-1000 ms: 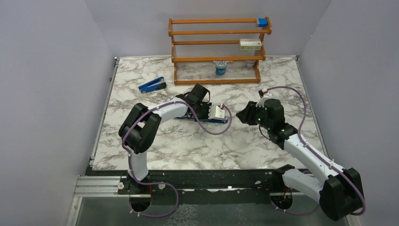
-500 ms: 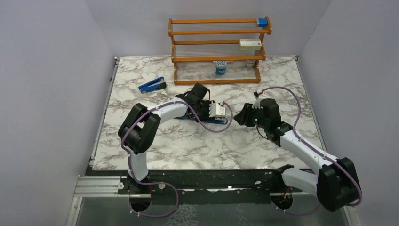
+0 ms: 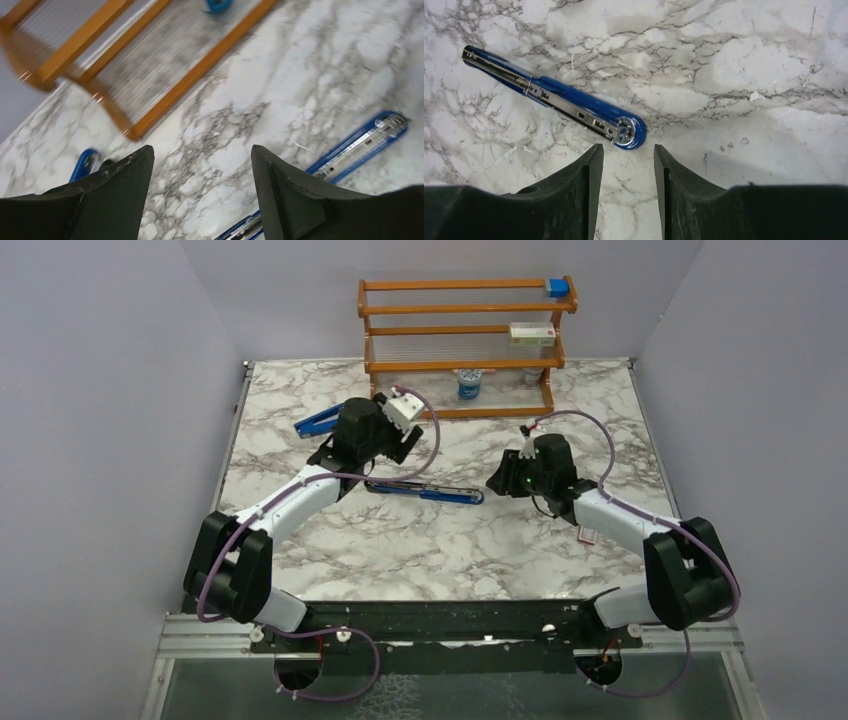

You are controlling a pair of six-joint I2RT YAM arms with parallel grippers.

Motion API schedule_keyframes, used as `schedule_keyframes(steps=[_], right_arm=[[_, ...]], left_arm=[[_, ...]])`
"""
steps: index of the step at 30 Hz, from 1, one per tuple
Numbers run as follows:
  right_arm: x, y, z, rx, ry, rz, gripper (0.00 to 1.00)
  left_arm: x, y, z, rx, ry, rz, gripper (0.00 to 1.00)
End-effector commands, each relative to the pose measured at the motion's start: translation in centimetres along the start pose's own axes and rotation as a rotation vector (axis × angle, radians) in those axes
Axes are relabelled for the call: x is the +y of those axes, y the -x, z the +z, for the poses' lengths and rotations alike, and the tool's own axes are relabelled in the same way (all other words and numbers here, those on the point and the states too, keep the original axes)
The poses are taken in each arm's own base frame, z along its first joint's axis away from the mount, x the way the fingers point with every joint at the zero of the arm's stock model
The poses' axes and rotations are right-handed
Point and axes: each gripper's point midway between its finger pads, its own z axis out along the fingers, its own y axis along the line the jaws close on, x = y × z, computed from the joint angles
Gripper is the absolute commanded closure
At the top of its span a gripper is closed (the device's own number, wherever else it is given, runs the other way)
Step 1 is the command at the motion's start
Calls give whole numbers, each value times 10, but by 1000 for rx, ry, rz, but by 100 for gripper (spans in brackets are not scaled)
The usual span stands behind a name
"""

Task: Load the staples into the stapler
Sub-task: Place the stapler at the center of the board, then adjust the stapler at the center of the board.

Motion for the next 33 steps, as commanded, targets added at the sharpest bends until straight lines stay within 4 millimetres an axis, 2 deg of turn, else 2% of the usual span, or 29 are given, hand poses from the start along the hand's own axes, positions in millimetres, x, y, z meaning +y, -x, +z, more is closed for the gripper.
schedule_keyframes(steps=[1, 7, 11, 17, 23, 26, 28, 29, 33], right_arm=[[-3, 24, 17, -51, -35, -19, 57], [-14, 14, 37, -16, -77, 2, 60], [-15, 7, 50, 14, -89, 1, 60], [12, -8, 55, 65, -8, -21, 61], [41, -23, 47, 98, 85, 3, 62], [45, -25, 41, 98, 96, -3, 62], [42, -22, 36, 83, 79, -24, 61], [42, -19, 33, 72, 75, -35, 61], [42, -12, 22, 56, 70, -101, 58]], left_arm=[[84, 2, -34, -25, 428, -328, 23], [137, -35, -44, 103, 514, -602, 19], [166, -66, -48, 165, 624, -691, 19], [204, -84, -64, 193, 768, -696, 16], [232, -93, -68, 209, 832, -651, 14], [240, -107, -61, 235, 851, -622, 7], [242, -115, -52, 270, 817, -573, 6], [247, -110, -46, 277, 785, -523, 7], [251, -120, -21, 412, 624, -341, 14]])
